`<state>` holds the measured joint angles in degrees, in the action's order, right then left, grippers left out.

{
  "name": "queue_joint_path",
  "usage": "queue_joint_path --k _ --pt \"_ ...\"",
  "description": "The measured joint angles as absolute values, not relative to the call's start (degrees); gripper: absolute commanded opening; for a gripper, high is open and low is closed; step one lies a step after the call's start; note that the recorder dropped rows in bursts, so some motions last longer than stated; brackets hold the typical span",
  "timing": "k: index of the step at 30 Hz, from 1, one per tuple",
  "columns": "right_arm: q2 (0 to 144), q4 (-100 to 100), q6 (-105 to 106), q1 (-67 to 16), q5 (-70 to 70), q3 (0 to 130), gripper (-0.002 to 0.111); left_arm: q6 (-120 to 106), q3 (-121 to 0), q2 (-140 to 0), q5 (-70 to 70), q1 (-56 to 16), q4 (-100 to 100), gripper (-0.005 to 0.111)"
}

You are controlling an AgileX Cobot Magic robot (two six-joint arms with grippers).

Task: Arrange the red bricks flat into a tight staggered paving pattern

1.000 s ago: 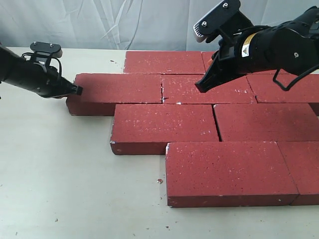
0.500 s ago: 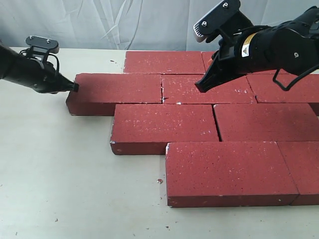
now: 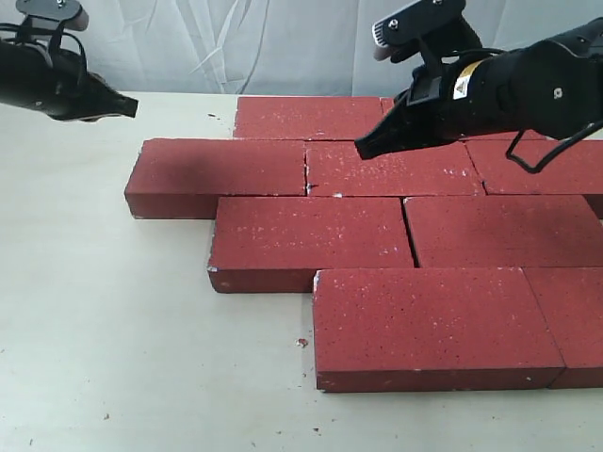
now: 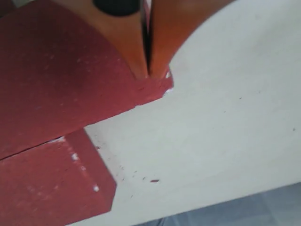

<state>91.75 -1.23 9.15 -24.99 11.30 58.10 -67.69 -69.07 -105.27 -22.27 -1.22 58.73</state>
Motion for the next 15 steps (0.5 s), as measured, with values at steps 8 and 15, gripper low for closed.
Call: queue_joint_path --k 8,15 --pt "91.8 -1.3 14.3 -26.5 18.3 63.8 -0.001 -66.4 -69.9 -100.0 -18.9 -4.9 61.4 0.0" --pt "91.8 -3.1 14.6 -19.6 41.4 74.5 -0.001 -34.0 -69.9 -95.4 -30.3 -3.9 21.4 0.0"
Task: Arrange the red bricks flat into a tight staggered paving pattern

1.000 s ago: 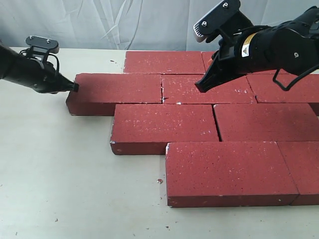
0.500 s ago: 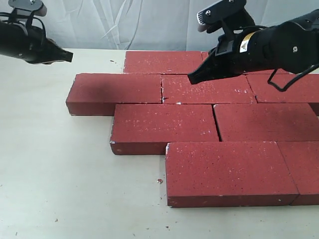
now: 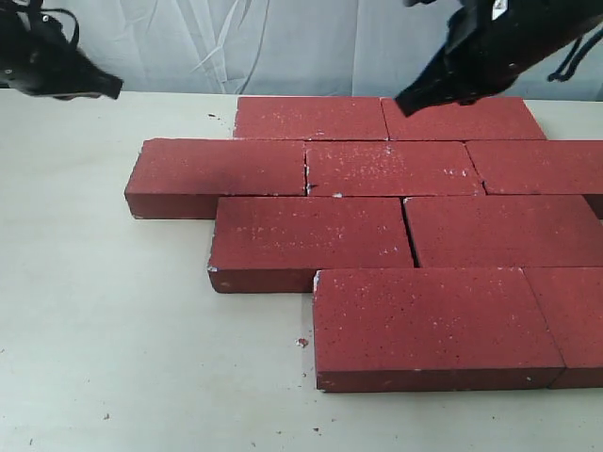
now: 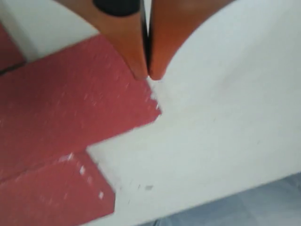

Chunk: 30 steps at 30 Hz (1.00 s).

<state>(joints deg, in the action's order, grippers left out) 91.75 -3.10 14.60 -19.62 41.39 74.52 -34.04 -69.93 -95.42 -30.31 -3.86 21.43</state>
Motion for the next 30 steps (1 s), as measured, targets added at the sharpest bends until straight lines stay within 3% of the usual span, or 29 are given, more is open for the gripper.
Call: queue_joint_path --k 5,10,18,30 --pt "90.7 -4.3 12.5 -12.4 50.3 76.1 -0.001 -16.5 -69.9 -90.6 -40.0 -3.9 -0.4 0.0" --pt "85.6 -4.4 10.2 -4.9 49.3 73.9 -0.001 -11.6 -69.9 -84.3 -40.2 -3.6 -3.5 0.0" --pt "74.1 -4.8 7.1 2.6 35.9 65.8 -0.001 -11.0 -63.7 -74.0 -26.5 -3.6 -3.4 0.0" --pt "57.3 -3.6 6.6 3.0 15.8 50.0 -0.001 -11.0 -55.1 -62.5 -14.4 -3.6 -0.3 0.0"
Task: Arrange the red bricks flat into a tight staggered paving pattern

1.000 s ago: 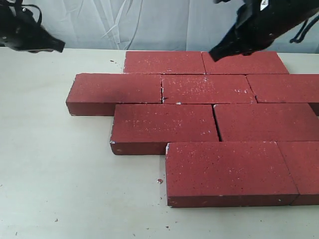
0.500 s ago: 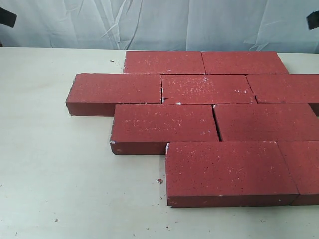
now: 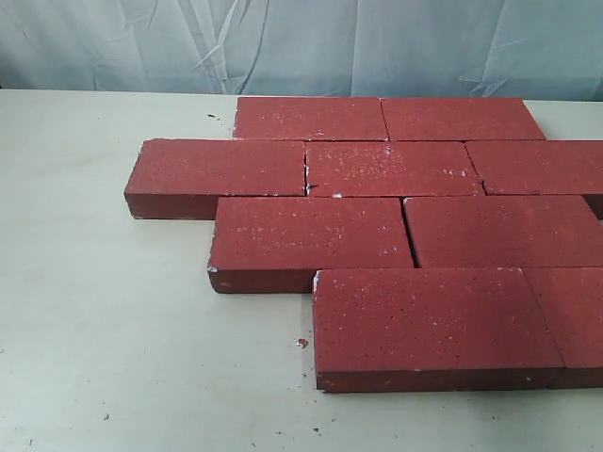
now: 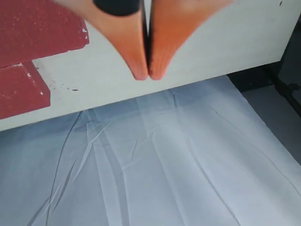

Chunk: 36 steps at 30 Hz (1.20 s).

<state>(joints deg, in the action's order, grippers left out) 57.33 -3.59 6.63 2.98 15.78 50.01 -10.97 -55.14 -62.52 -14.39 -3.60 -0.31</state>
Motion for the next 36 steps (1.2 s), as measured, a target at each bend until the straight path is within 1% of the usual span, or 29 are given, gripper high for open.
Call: queue_joint_path --k 6,11,15,22,28,32,36 --pt "49.7 -2.3 6.6 3.0 11.3 45.0 -0.001 -11.0 -50.1 -56.4 -11.5 -3.6 1.7 0.0" --pt "38.4 0.3 6.5 3.0 0.4 34.0 -0.001 -11.0 -40.1 -45.7 -2.8 -3.6 2.3 0.0" --pt "33.0 0.6 6.5 3.0 -4.0 29.6 -0.001 -11.0 -34.0 -39.2 0.8 -3.6 2.6 0.0" --pt "24.8 0.6 6.4 3.0 -4.9 25.2 -0.001 -11.0 -26.5 -27.8 1.4 -3.6 2.9 0.0" --pt "20.1 0.6 6.4 3.0 -3.5 25.0 -0.001 -11.0 -24.5 -21.4 1.3 -3.6 3.6 0.0" --pt "17.7 0.6 6.4 3.0 0.0 24.9 -0.001 -10.9 -24.0 -18.4 -0.5 -3.6 5.9 0.0" --pt "15.9 0.6 6.4 3.0 0.7 24.7 -0.001 -10.7 -23.9 -15.6 -3.3 -3.6 8.6 0.0"
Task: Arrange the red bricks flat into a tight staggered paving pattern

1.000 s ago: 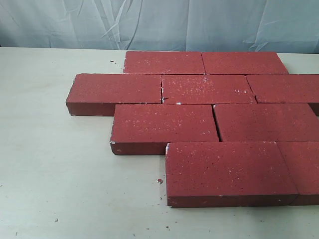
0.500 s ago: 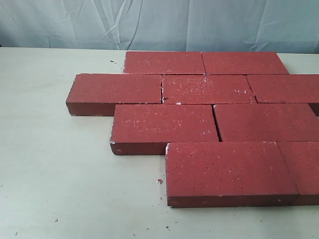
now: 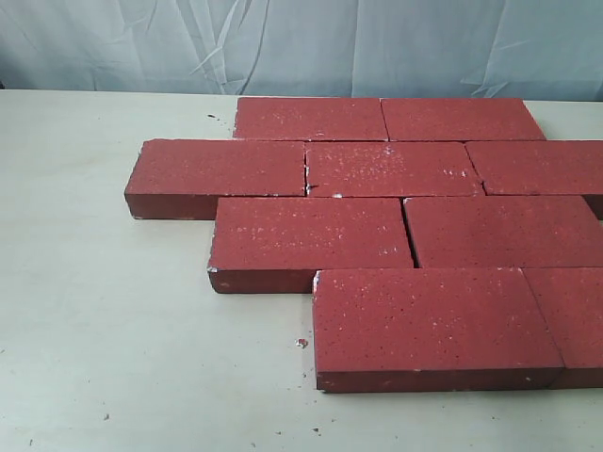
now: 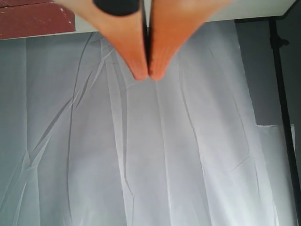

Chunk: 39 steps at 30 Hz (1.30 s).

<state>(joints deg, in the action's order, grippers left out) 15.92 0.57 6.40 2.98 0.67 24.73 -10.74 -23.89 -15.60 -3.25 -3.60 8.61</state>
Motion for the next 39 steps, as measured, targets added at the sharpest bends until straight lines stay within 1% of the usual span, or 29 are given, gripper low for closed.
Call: queue_joint_path --k 8,34,39 --pt "15.2 0.6 6.4 3.0 1.0 24.7 -0.001 -10.7 -23.9 -12.1 -7.6 -3.6 9.5 0.0" --pt "15.2 0.6 6.4 3.0 1.2 24.7 -0.001 -10.7 -23.5 -11.4 -8.2 -3.6 7.5 0.0" --pt "15.2 0.6 6.4 3.0 1.2 24.7 -0.001 -5.6 -21.0 -9.8 -8.1 -3.6 0.0 0.0"
